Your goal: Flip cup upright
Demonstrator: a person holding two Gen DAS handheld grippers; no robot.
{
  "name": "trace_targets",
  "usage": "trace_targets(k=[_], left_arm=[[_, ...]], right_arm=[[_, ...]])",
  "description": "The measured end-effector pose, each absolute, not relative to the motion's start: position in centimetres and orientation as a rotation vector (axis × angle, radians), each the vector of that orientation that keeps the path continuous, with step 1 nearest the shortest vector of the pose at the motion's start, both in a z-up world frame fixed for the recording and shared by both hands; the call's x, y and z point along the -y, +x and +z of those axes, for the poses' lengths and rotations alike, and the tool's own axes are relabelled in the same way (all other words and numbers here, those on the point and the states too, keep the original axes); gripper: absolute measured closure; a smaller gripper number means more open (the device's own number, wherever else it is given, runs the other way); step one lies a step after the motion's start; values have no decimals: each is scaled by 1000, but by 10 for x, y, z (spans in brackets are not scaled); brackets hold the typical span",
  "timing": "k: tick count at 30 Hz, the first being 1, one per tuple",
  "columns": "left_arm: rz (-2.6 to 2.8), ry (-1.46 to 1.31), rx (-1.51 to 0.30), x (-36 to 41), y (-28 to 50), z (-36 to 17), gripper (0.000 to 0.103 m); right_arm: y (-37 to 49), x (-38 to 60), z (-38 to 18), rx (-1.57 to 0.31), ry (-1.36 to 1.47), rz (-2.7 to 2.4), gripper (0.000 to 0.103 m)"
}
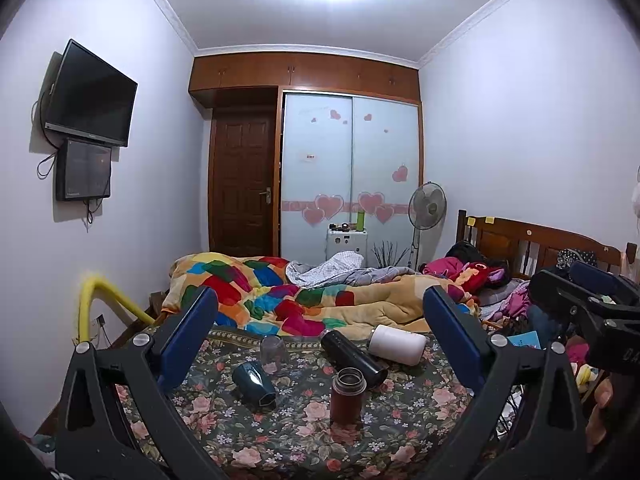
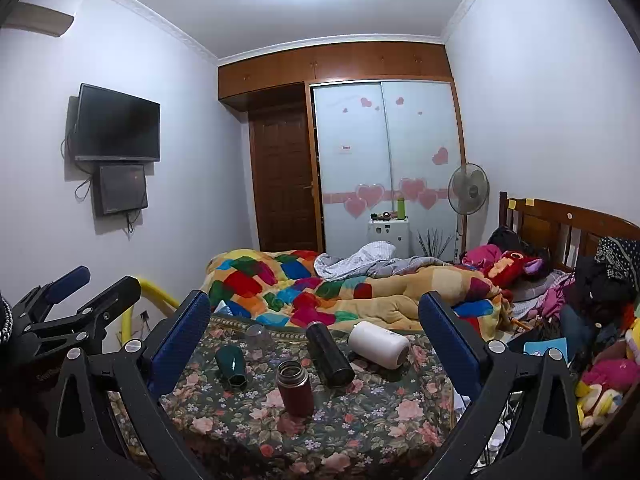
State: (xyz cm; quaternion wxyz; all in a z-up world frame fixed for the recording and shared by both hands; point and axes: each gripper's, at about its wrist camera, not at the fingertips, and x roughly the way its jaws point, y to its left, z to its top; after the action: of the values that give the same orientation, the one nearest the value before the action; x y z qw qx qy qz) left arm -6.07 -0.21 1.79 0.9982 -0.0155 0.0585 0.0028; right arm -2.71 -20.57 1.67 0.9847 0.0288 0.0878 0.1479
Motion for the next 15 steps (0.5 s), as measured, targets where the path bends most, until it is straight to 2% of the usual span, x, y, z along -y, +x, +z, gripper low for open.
trace_targets(k=[15], left_arm=[[-7, -32, -129, 4, -56, 16, 0]], right_arm=[[-29, 207, 16, -187, 60, 301, 0]])
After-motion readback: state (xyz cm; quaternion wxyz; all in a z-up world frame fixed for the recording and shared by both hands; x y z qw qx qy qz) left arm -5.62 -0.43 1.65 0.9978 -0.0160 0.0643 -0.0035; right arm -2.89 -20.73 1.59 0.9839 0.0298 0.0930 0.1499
